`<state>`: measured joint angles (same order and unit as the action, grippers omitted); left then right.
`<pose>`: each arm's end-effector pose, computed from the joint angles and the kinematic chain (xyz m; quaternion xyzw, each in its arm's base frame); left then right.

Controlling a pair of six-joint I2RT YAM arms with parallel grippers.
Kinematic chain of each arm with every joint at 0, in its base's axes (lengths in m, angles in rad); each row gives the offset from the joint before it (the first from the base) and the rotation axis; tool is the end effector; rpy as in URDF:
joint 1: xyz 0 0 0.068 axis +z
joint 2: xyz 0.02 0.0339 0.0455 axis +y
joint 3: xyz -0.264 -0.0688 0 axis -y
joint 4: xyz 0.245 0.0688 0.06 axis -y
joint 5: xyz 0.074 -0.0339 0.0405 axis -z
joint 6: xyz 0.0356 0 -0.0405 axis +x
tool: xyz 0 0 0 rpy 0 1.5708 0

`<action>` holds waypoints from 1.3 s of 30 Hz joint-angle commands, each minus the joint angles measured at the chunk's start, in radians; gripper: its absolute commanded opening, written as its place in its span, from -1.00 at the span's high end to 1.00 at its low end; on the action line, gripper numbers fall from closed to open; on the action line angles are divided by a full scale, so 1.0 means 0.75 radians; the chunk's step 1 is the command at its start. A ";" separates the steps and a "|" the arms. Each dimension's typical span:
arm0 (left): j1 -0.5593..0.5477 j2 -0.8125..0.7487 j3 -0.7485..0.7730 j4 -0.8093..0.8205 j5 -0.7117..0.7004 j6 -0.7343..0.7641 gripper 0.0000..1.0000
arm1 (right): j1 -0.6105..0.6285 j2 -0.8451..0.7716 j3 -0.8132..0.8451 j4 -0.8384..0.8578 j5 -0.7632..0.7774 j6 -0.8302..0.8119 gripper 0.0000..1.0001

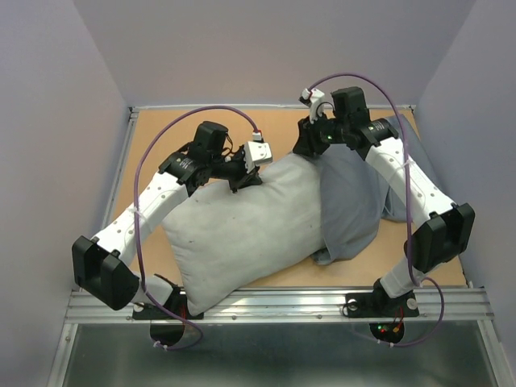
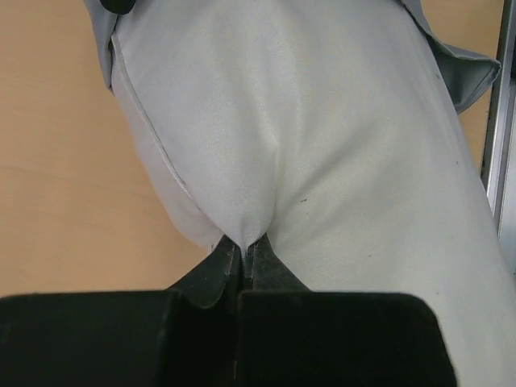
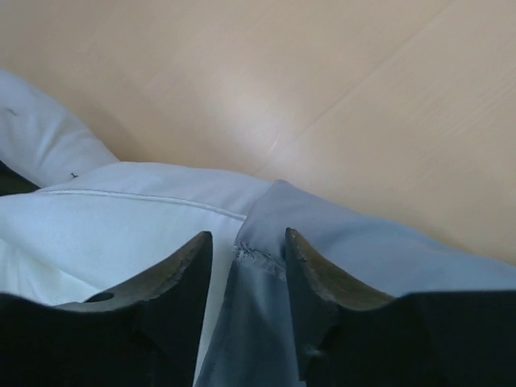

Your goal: Put the pillow into the pillowcase

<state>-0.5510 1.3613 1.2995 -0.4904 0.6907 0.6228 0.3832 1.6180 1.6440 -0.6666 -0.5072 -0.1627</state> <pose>0.2435 -0.1762 0.3633 0.5924 0.5927 -0.2789 0.4691 0.3275 0.1507 0.3807 -0.3416 0.8028 0.2706 0.4069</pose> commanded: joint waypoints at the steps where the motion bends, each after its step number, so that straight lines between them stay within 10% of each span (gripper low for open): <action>1: -0.022 -0.077 -0.008 0.077 0.030 0.012 1.00 | 0.021 0.004 0.023 0.001 0.024 -0.022 0.38; 7: -0.026 -0.072 -0.004 0.098 0.032 0.000 1.00 | 0.039 0.031 0.076 -0.003 0.056 -0.002 0.99; 14: -0.028 -0.081 -0.017 0.126 0.024 -0.002 1.00 | 0.045 0.007 0.127 -0.007 0.050 0.068 0.98; 15: -0.028 -0.079 -0.017 0.126 0.026 0.000 1.00 | 0.047 0.011 0.136 -0.013 0.069 0.082 0.22; 16: -0.028 -0.079 -0.019 0.126 0.026 -0.002 1.00 | 0.051 0.017 0.142 -0.021 0.099 0.086 -0.09; 23: -0.028 -0.081 -0.013 0.130 0.024 -0.002 1.00 | 0.060 0.074 0.150 -0.105 0.271 0.023 -0.26; 27: -0.028 -0.079 -0.011 0.130 0.022 -0.006 1.00 | 0.068 0.107 0.179 -0.193 0.288 -0.014 -0.15; 34: -0.030 -0.085 -0.031 0.173 0.008 -0.045 1.00 | 0.070 0.097 0.252 -0.205 0.133 0.065 0.68; 39: -0.028 -0.072 -0.035 0.281 0.022 -0.161 1.00 | 0.094 0.099 0.411 -0.128 -0.119 0.259 0.72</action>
<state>-0.5621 1.3571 1.2716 -0.4221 0.6651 0.5720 0.4267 1.7115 1.8320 -0.8295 -0.4183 -0.0933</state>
